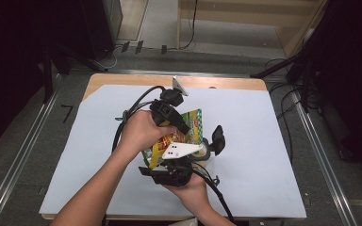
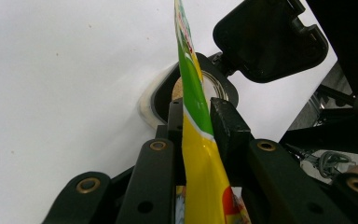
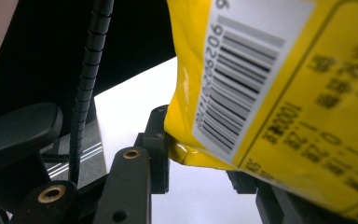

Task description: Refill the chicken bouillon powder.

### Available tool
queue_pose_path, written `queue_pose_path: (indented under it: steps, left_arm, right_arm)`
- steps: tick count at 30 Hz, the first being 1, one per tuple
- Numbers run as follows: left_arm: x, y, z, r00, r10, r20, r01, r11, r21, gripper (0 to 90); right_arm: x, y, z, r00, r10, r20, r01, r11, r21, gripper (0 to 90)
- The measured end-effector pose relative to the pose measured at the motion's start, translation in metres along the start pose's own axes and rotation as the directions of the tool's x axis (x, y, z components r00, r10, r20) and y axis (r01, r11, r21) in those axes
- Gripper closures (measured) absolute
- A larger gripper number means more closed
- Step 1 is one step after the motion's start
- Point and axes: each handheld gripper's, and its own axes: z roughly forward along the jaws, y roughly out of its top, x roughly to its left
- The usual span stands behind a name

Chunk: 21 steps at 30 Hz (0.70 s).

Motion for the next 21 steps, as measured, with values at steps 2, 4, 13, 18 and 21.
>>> queue_pose_path:
  steps: [2,4,13,18,21]
  left_arm:
    - [-0.0002,0.0001,0.0000,1.0000,0.001,0.001,-0.001,1.0000,0.000,78.9]
    - [-0.0007,0.0001,0.0002,1.0000,0.001,-0.001,-0.001,1.0000,-0.001,78.9]
    - [-0.0006,0.0003,0.0006,1.0000,0.001,0.001,-0.001,1.0000,0.000,78.9]
    - [0.0003,0.0003,0.0013,1.0000,-0.004,0.006,0.004,1.0000,0.001,78.9]
    - [0.0003,0.0003,0.0013,1.0000,-0.004,0.006,0.004,1.0000,0.001,78.9]
  right_arm:
    - [0.0000,0.0000,-0.0002,1.0000,0.000,0.000,0.000,1.000,0.000,66.5]
    - [0.0000,0.0000,-0.0004,1.0000,0.001,0.000,-0.001,1.000,0.000,66.5]
    - [-0.0003,-0.0001,-0.0003,1.0000,0.001,0.002,-0.001,1.000,0.000,66.5]
    - [-0.0005,-0.0001,-0.0002,1.0000,0.003,0.002,-0.003,1.000,0.004,66.5]
    - [-0.0005,-0.0001,-0.0002,1.0000,0.003,0.002,-0.003,1.000,0.004,66.6]
